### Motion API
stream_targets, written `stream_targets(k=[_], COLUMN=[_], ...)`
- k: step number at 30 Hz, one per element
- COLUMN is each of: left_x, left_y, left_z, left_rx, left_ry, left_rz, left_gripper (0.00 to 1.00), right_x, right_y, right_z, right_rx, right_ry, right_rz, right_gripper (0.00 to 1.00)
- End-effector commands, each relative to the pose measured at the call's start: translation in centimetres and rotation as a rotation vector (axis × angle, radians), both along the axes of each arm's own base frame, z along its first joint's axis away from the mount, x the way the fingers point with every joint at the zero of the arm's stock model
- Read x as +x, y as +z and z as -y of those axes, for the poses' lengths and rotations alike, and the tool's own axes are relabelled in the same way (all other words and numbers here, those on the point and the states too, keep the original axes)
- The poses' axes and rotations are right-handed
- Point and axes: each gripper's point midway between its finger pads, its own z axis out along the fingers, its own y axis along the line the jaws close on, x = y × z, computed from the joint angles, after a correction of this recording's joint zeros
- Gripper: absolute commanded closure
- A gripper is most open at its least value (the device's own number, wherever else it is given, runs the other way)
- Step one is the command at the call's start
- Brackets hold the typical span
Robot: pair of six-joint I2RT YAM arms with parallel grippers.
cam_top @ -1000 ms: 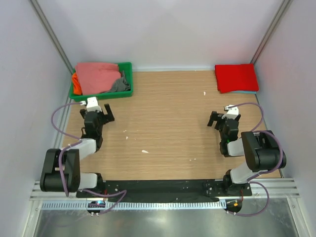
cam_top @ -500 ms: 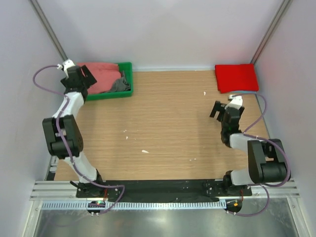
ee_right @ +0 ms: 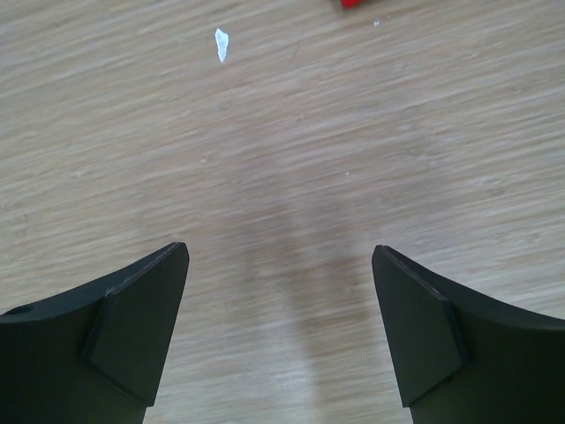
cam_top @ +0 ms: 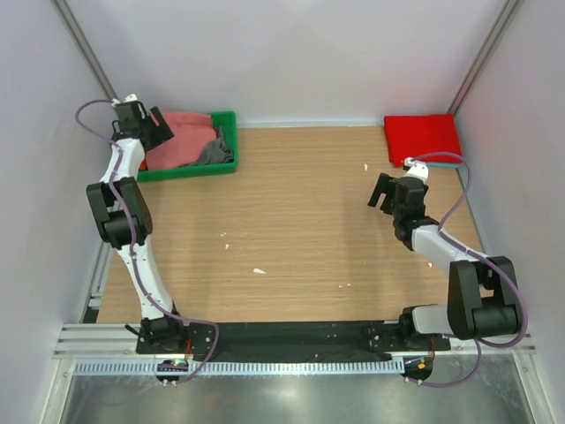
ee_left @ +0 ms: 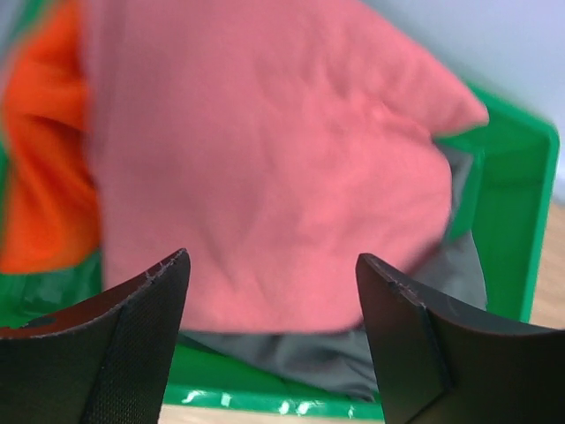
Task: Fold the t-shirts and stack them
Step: Grab the tshirt from the pile
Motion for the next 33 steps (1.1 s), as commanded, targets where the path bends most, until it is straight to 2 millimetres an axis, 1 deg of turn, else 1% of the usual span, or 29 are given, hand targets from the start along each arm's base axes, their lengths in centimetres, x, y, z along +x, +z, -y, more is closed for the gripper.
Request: stream_targets(k=[1, 2, 3, 4, 5, 6, 7, 8, 9, 11, 12, 13, 14, 16, 17, 19, 20, 21, 22, 23, 24, 25, 26, 27, 28, 29, 30, 32, 33], left_x=[-0.6, -0.8, -1.3, -1.8, -2.1, -2.3, -2.7, -2.8, -3.0, -3.5, -3.6, -3.6, -3.5, -3.3, -2.7, -2.5, -2.4, -1.8, -1.8, -1.8, -1.2, -1.1, -0.9, -1.2, -0.7, -0.6, -0.7, -0.3, -0.1], left_y=[1.0, 0.7, 1.0, -0.2, -0.6, -0.2, -1.1, -1.2, -1.4, -2.7, -3.1, -4.1, -4.3, -5.6, -5.1, -5.5, -6.3, -5.6, -5.8, -6.5, -5.9, -6.0, -5.9, -7.0, -6.3, -6.5, -6.1, -4.3, -2.2], left_z=[7.0, 9.1, 9.9, 10.6, 12.0, 12.7, 13.4, 14.2, 16.3, 17.8, 17.9, 18.3, 18.4, 18.1, 18.0, 17.7, 17.6, 17.6, 17.3, 17.2, 17.2, 17.1, 17.2, 17.2, 17.4, 16.9, 16.8, 16.5, 16.6], left_rx=[0.015, 0.012, 0.004, -0.006, -0.008, 0.0, 0.007, 0.013, 0.021, 0.036, 0.047, 0.051, 0.051, 0.074, 0.086, 0.107, 0.112, 0.123, 0.137, 0.141, 0.144, 0.154, 0.159, 0.159, 0.168, 0.19, 0.195, 0.205, 0.206], left_ry=[-0.234, -0.268, -0.271, -0.272, -0.279, -0.288, -0.301, -0.32, -0.363, -0.388, -0.386, -0.389, -0.386, -0.375, -0.371, -0.372, -0.371, -0.366, -0.355, -0.352, -0.349, -0.351, -0.351, -0.358, -0.368, -0.346, -0.337, -0.312, -0.311], left_rz=[-0.027, -0.033, -0.024, -0.039, -0.044, -0.032, -0.045, -0.043, -0.046, -0.078, -0.09, -0.112, -0.114, -0.148, -0.137, -0.159, -0.183, -0.174, -0.185, -0.199, -0.189, -0.195, -0.199, -0.238, -0.225, -0.235, -0.236, -0.203, -0.164], left_gripper=[0.24, 0.24, 0.24, 0.22, 0.21, 0.16, 0.15, 0.14, 0.13, 0.13, 0.13, 0.14, 0.16, 0.18, 0.21, 0.25, 0.28, 0.29, 0.3, 0.33, 0.36, 0.39, 0.46, 0.5, 0.56, 0.7, 0.79, 1.0, 1.0], right_x=[0.3, 0.5, 0.3, 0.3, 0.3, 0.3, 0.2, 0.1, -0.1, -0.7, -0.9, -1.1, -1.5, -1.9, -2.1, -2.6, -2.9, -3.1, -3.3, -3.6, -3.8, -3.9, -4.1, -4.2, -4.2, -4.2, -4.3, -4.1, -4.0], right_y=[1.7, 1.9, 1.7, 1.7, 2.0, 2.2, 2.3, 2.5, 2.5, 2.7, 2.8, 2.8, 2.6, 2.9, 2.9, 3.2, 3.0, 3.3, 3.4, 3.1, 2.9, 3.0, 2.9, 2.9, 3.0, 3.1, 3.1, 3.5, 3.7], right_z=[-0.9, -1.2, -1.4, -1.8, -2.1, -2.6, -3.5, -3.9, -4.5, -5.2, -5.4, -5.5, -5.5, -5.3, -5.3, -5.0, -4.9, -4.8, -4.8, -4.7, -4.7, -4.8, -4.8, -4.9, -4.9, -4.9, -5.0, -5.1, -5.2], right_rx=[0.029, 0.045, 0.056, 0.065, 0.074, 0.09, 0.095, 0.096, 0.096, 0.098, 0.104, 0.102, 0.103, 0.09, 0.083, 0.061, 0.055, 0.052, 0.05, 0.05, 0.051, 0.054, 0.06, 0.062, 0.065, 0.065, 0.067, 0.069, 0.072], right_ry=[0.029, 0.027, 0.027, 0.035, 0.042, 0.058, 0.084, 0.097, 0.114, 0.135, 0.14, 0.144, 0.143, 0.145, 0.15, 0.158, 0.159, 0.158, 0.159, 0.157, 0.161, 0.165, 0.166, 0.168, 0.168, 0.169, 0.173, 0.18, 0.183], right_rz=[0.016, 0.015, 0.002, 0.001, 0.008, 0.014, 0.015, 0.019, 0.012, 0.014, 0.015, 0.018, 0.015, 0.02, 0.018, 0.019, 0.014, 0.023, 0.026, 0.019, 0.014, 0.015, 0.01, 0.01, 0.013, 0.014, 0.011, 0.015, 0.016], right_gripper=[0.09, 0.09, 0.1, 0.1, 0.1, 0.1, 0.11, 0.11, 0.11, 0.11, 0.12, 0.12, 0.12, 0.12, 0.12, 0.12, 0.12, 0.13, 0.13, 0.13, 0.13, 0.13, 0.14, 0.14, 0.14, 0.15, 0.15, 0.15, 0.16])
